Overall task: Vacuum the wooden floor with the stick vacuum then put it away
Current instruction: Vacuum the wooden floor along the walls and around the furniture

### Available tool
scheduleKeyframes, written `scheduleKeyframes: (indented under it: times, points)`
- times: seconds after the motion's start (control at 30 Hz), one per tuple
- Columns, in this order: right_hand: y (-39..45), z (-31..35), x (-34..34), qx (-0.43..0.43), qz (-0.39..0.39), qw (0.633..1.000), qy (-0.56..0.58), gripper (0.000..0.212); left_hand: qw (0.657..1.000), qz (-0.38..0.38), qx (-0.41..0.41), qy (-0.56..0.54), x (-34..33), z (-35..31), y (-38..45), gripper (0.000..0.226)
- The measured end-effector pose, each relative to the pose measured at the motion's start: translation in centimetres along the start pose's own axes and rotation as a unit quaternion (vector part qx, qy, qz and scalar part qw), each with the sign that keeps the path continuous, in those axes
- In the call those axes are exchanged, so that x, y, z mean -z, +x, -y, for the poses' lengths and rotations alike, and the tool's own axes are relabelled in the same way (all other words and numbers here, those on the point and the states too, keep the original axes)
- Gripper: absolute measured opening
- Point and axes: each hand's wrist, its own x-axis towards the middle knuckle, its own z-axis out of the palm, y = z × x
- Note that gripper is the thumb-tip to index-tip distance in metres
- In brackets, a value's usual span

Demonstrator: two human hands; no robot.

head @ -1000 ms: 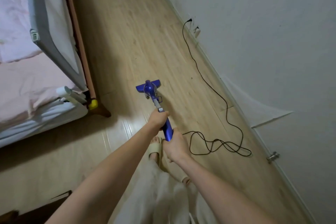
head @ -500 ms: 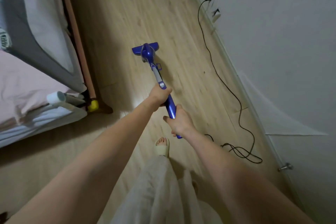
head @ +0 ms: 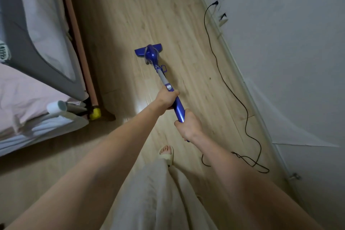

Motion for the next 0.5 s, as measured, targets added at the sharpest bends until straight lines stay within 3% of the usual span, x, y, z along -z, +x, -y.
scheduleKeyframes:
  times: [0.23, 0.5]
  points:
    - [-5.9, -4.8, 1.0, 0.015, -0.024, 0.999, -0.03, 0.024, 0.999, 0.025, 0.028, -0.011, -3.4, 2.9, -5.8, 0.011]
    - [-15.9, -14.4, 4.1, 0.027, -0.065, 0.992, -0.104, 0.023, 0.998, 0.042, 0.017, -0.041, -11.7, 8.3, -15.2, 0.011]
